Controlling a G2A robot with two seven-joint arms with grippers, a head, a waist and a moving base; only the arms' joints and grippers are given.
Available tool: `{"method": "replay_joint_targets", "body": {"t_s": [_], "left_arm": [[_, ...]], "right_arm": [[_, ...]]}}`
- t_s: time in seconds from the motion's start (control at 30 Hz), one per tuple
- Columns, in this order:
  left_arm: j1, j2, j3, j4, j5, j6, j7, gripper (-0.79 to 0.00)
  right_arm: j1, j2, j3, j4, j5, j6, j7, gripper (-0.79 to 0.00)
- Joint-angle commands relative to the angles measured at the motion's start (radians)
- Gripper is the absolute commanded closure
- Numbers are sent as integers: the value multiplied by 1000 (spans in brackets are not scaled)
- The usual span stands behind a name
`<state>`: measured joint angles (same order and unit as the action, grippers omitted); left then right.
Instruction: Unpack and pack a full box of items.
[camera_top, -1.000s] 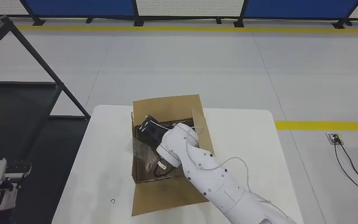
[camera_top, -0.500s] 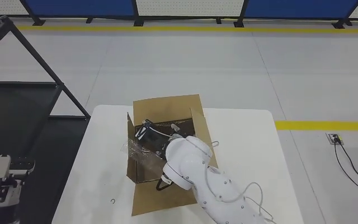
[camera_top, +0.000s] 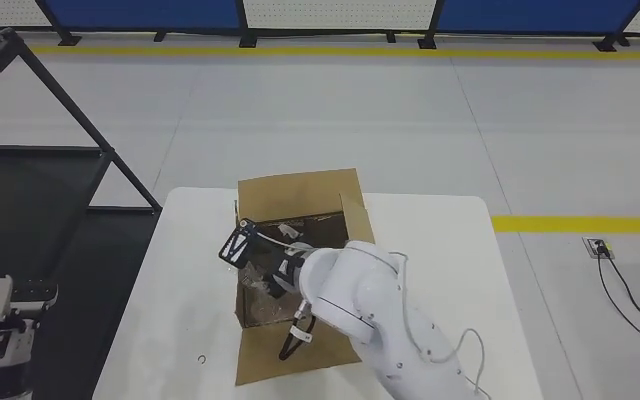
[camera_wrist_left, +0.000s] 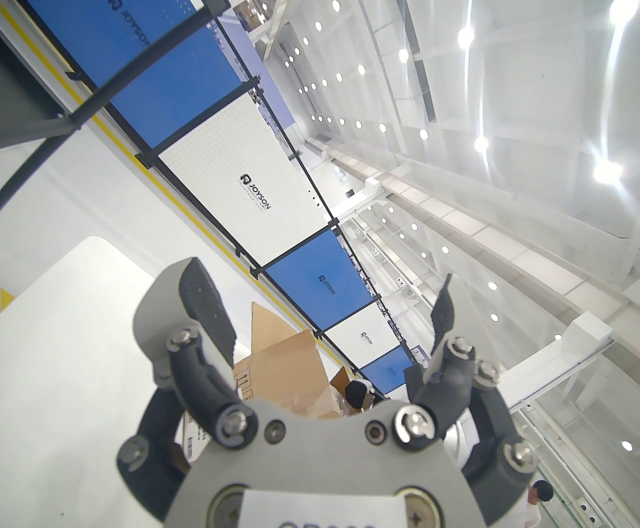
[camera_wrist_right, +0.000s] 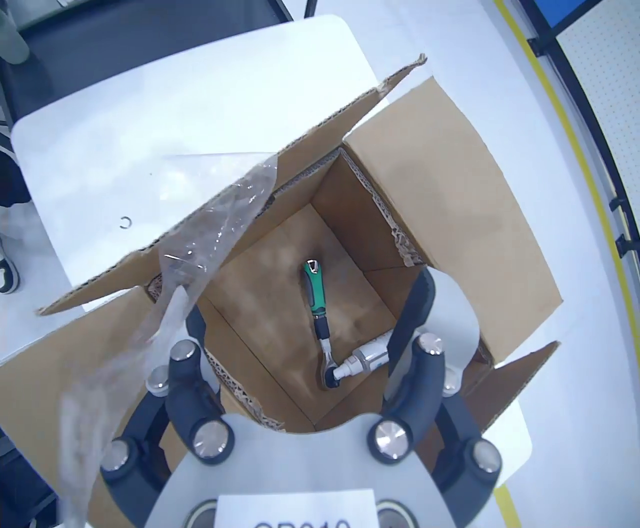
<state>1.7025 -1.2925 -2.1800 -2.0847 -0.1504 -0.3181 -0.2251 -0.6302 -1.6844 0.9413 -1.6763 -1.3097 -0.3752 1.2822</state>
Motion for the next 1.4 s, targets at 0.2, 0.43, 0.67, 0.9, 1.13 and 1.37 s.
{"method": "replay_joint_targets", "body": {"t_s": [0.2, 0.43, 0.67, 0.9, 1.13, 1.37], "left_arm": [[-6, 1, 1, 7, -2, 0, 3, -785], [-10, 1, -8, 19, -14, -2, 4, -785], [-10, 2, -15, 30, -31, -8, 3, -785], [-2, 1, -31, 45, -56, -21, 3, -785], [19, -2, -55, 51, -88, -39, 9, -785], [35, -5, -69, 53, -106, -48, 7, -785]], "right_arm": [[8, 2, 31, -40, 112, -3, -30, -760], [44, -1, 13, -14, 144, 12, -69, -776], [118, -19, -63, 37, 110, 57, -145, -785], [244, -54, -165, 140, 85, 99, -177, -785], [379, -104, -251, 280, 70, 151, -206, -696], [465, -151, -301, 400, 107, 156, -250, -699]]}}
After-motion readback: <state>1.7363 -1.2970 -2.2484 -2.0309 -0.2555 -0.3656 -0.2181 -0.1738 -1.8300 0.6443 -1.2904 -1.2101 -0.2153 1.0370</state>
